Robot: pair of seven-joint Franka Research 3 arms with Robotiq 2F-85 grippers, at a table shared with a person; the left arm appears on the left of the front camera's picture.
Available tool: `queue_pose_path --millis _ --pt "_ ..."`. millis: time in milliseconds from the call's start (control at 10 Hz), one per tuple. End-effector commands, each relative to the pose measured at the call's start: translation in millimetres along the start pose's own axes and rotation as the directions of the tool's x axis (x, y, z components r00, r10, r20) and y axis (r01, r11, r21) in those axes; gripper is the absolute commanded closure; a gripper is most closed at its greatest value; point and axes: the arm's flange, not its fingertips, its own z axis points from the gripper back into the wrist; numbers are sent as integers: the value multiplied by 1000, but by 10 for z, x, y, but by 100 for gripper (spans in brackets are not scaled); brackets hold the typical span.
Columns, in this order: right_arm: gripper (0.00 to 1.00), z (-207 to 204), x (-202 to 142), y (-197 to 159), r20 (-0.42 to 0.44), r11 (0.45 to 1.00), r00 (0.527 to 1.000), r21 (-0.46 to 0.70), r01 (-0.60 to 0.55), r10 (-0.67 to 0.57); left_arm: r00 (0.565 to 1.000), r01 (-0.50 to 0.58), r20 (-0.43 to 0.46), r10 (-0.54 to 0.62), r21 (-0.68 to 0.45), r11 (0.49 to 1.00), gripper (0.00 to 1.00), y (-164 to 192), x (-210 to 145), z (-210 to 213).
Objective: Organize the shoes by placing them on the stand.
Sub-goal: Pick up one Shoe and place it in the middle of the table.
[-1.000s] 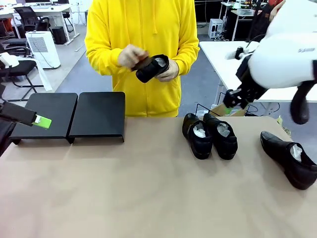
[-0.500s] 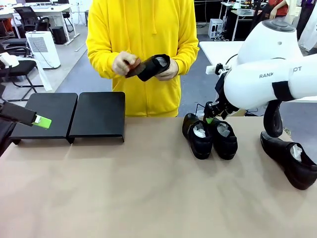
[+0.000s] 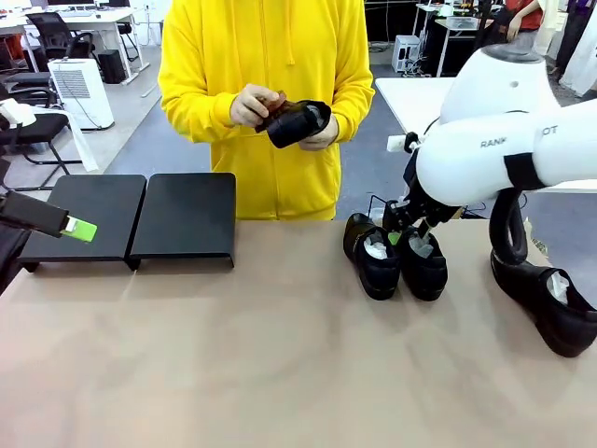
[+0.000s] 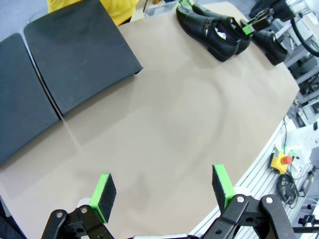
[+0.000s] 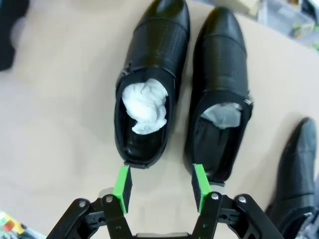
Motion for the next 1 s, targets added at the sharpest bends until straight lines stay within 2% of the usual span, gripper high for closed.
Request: queue_pose_path --millis 0,900 --pt "36 -75 275 125 -49 995 994 -32 96 -97 1000 14 8 -14 -21 1000 0 12 3 15" --pt "36 -587 594 92 -79 984 981 -40 173 -176 1000 14 8 -14 -21 1000 0 12 3 15"
